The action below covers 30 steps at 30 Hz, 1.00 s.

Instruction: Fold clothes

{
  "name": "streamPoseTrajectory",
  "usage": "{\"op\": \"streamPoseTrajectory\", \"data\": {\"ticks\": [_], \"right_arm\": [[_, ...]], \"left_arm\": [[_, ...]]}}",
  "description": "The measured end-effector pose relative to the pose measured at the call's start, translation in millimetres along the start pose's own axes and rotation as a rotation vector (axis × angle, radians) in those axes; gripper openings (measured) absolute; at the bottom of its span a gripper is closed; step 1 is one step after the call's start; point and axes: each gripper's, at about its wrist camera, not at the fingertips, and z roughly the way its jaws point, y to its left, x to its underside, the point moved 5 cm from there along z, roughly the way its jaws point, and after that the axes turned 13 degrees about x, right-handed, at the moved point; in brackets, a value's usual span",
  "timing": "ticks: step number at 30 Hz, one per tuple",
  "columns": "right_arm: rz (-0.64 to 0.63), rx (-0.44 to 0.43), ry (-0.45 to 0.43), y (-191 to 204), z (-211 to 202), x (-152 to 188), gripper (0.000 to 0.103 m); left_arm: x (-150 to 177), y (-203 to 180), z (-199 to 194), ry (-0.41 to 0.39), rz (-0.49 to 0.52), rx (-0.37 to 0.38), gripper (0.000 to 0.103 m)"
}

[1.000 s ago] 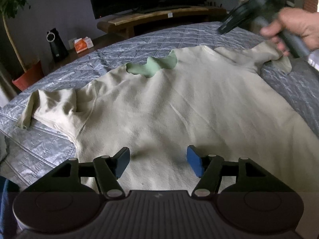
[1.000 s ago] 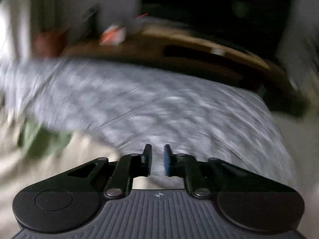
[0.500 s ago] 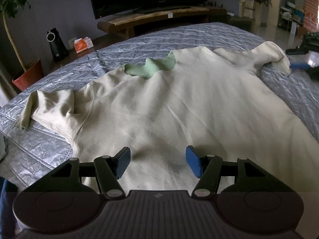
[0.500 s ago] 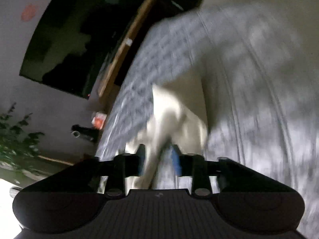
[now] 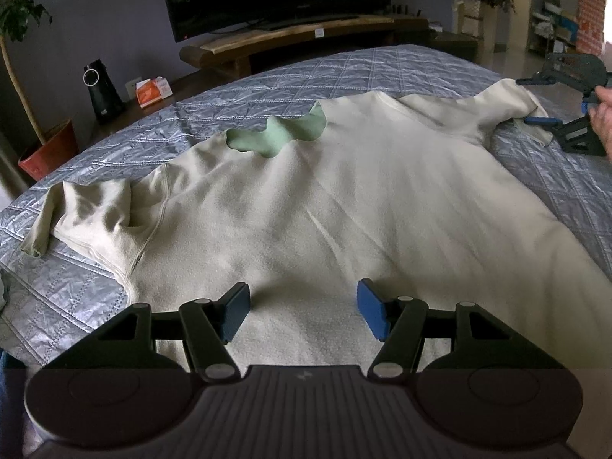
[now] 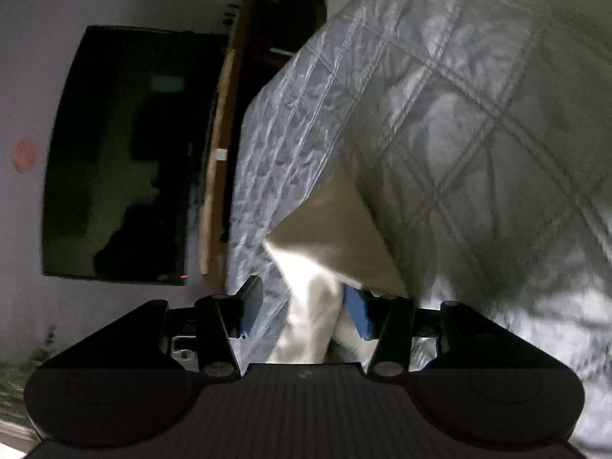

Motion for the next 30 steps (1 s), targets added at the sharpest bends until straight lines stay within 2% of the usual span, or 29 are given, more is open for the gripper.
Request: {"op": "streamPoseTrajectory", "data": {"ticks": [1,2,4,8,10,12,14,15,16,17,18,21,23,25,26,28,30], "right_arm": [[-0.022,0.009,-0.018,1.5,1.7,-1.4,0.043],[-0.060,0.026,-0.046,3.5,1.4,-2.5,0.024],[-0.178,0.052,-0.118,15.2,-5.4,-3.5,0.011],[-0.512,0.067,-0.261,65.2,-24.5,17.4,0.004],[-0.760,0.027,-0.332,96.8,-44.1,49.0,0.004],[-1.003,-0.024,-0.360,123.0,-59.8,95.7,0.004],[-1.306,-0.104,-0.364,134.7,-75.4,161.6,0.004],[-1.466,-0.167,-0.327,133.0,-81.1,199.0,0.004],[-1.546,-0.185,-0.279,127.9,-84.2,222.3,0.002],[-1.565,-0.166,-0.251,121.6,-86.0,234.3,0.005],[-1.533,-0.125,-0.256,114.4,-85.2,231.0,0.006],[-1.364,0.055,-0.315,92.0,-78.9,175.4,0.014],[-1.250,0.204,-0.335,76.7,-75.8,125.9,0.029],[-1.219,0.311,-0.345,65.3,-68.8,89.3,0.045],[-1.214,0.352,-0.355,60.8,-66.7,75.8,0.051],[-1.185,0.374,-0.356,52.5,-66.0,58.8,0.060],[-1.184,0.388,-0.318,44.5,-63.5,55.2,0.064]], "left_arm": [[0.1,0.0,-0.2,0.000,0.000,0.000,0.059],[0.2,0.1,-0.5,0.000,0.001,0.000,0.059],[0.4,0.1,-1.6,0.001,0.000,0.001,0.059],[0.3,0.3,-1.8,0.002,-0.001,0.001,0.059],[0.1,1.4,-1.9,0.003,-0.005,-0.001,0.061],[0.0,3.8,-2.7,0.003,-0.016,-0.003,0.061],[-0.5,7.6,-3.3,0.002,-0.032,-0.008,0.060],[-0.6,9.7,-3.5,0.001,-0.039,-0.012,0.060],[-0.2,12.0,-3.9,0.001,-0.046,-0.017,0.060],[0.2,13.9,-4.6,0.001,-0.051,-0.020,0.059],[0.4,15.5,-5.1,0.001,-0.055,-0.022,0.059],[0.7,18.5,-8.2,-0.003,-0.060,-0.026,0.057],[0.2,19.3,-9.3,-0.006,-0.061,-0.026,0.057],[-0.6,19.4,-8.9,-0.009,-0.062,-0.023,0.057],[-0.9,19.3,-8.3,-0.009,-0.062,-0.022,0.057],[-1.1,18.3,-6.3,-0.007,-0.058,-0.023,0.057],[-1.2,17.1,-4.3,-0.004,-0.054,-0.024,0.057]]}}
